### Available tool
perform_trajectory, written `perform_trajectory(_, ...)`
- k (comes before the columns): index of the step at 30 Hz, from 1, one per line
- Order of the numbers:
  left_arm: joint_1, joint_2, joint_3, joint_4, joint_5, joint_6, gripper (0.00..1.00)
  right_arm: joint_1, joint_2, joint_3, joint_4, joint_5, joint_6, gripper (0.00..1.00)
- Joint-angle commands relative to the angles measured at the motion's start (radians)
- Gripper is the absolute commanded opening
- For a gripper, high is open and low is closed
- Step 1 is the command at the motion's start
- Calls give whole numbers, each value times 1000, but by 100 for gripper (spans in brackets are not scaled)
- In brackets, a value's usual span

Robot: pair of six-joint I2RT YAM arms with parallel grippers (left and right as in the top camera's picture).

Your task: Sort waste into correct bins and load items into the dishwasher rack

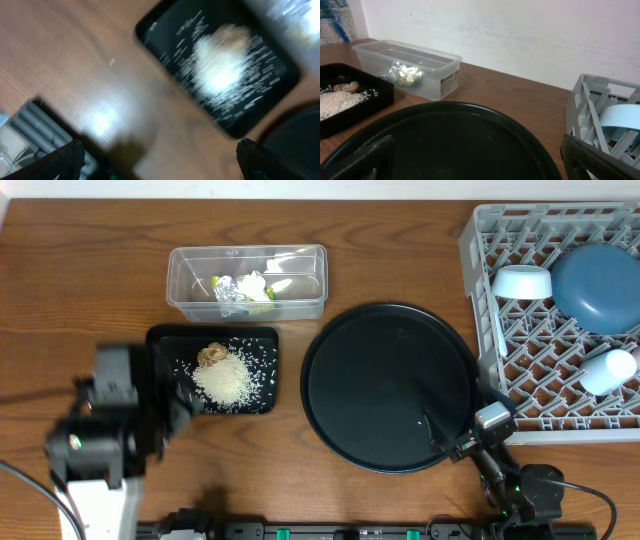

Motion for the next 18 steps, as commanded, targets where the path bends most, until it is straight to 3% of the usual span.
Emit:
perform_trajectory(1,-2,-119,-151,31,-33,-5,98,2,-5,-2,-4,-1,-13,99)
perform_trajectory(4,-2,-234,-277,182,-20,115,98,2,-5,-2,-4,-1,-13,99)
perform_trajectory(7,-2,-357,-422,435,84,373,98,2,-5,-2,-4,-1,-13,99)
perform_trajectory(10,-2,-468,-557,665,189,529,98,2,-5,-2,-4,-1,-13,99)
perform_trajectory(18,-2,-680,-892,1164,268,536,98,2,-5,-2,-4,-1,-13,99)
